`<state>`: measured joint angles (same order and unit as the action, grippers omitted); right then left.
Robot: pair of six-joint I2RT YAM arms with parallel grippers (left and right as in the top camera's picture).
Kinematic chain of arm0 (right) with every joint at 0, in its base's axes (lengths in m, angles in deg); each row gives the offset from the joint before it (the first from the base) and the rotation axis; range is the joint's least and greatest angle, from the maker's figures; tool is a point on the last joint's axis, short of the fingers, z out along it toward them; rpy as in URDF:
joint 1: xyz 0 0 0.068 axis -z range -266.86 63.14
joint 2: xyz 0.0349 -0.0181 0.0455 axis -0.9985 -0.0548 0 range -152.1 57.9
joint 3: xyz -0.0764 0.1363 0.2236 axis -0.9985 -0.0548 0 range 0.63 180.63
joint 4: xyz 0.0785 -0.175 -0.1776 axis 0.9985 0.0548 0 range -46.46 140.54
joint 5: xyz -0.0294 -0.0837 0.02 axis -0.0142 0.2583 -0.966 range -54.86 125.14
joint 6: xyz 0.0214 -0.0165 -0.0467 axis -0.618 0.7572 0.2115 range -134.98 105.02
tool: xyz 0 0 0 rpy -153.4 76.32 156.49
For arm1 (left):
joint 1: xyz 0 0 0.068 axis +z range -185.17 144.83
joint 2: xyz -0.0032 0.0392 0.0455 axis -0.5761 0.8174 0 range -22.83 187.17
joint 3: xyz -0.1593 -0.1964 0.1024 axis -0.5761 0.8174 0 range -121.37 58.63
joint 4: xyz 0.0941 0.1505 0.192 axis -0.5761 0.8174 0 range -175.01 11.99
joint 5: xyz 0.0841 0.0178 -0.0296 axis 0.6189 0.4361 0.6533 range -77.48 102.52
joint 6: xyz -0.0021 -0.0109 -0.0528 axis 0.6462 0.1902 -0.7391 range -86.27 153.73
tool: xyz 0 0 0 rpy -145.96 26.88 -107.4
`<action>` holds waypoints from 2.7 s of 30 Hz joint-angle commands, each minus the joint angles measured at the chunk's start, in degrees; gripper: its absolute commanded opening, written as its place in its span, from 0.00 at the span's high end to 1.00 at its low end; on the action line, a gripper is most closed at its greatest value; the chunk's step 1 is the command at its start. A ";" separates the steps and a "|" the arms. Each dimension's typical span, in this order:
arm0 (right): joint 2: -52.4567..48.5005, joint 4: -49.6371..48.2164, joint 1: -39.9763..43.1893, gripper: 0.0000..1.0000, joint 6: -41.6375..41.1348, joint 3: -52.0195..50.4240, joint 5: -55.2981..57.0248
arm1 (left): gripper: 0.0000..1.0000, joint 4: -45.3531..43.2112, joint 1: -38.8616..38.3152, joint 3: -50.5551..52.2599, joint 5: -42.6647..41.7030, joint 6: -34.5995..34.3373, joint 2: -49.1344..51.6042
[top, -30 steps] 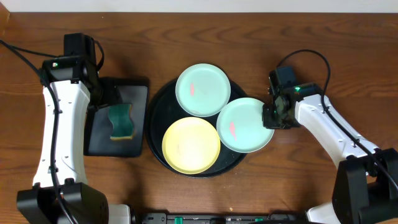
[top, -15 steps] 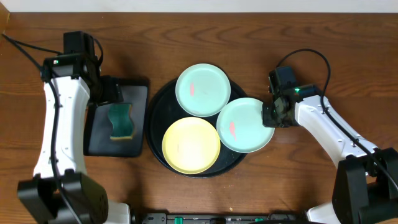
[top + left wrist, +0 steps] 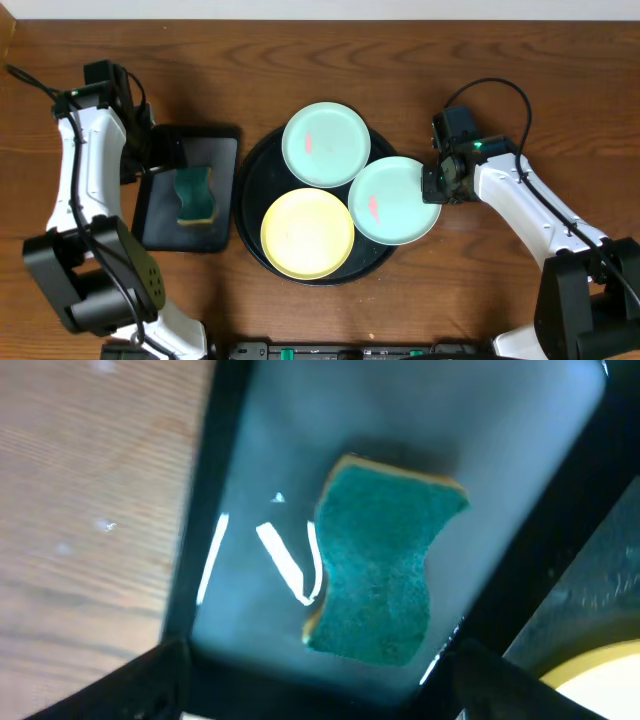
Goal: Clean dirty plates on tray and stack at the side
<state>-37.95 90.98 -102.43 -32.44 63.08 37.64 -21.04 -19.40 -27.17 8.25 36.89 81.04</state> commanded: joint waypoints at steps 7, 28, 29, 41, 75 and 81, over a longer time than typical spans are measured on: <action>0.33 -0.15 0.15 0.97 -0.31 -0.37 0.63 | 0.23 0.76 -0.42 0.48 -2.45 -0.70 5.03; 0.33 -0.11 0.15 0.93 -0.31 -0.37 0.66 | 0.41 -6.38 -2.56 8.57 -6.99 -1.01 5.44; 0.33 -0.11 0.15 0.93 -0.31 -0.37 0.66 | 0.43 -6.49 -3.04 8.57 -6.73 -1.01 5.44; 0.33 -0.07 0.11 0.91 -0.31 -0.37 0.63 | 0.05 -6.51 -4.48 8.55 -2.82 -3.23 5.42; 0.33 -0.11 -0.70 0.89 -0.33 -0.37 0.59 | 0.36 -12.09 -6.12 13.46 3.82 -9.51 -8.11; 0.33 -0.46 -1.25 0.86 -0.33 -0.37 0.46 | 0.35 -19.52 -6.23 21.99 3.85 -10.75 -10.54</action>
<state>-37.95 90.76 -102.94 -32.44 63.06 37.66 -37.26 -25.30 -11.08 11.44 27.69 68.83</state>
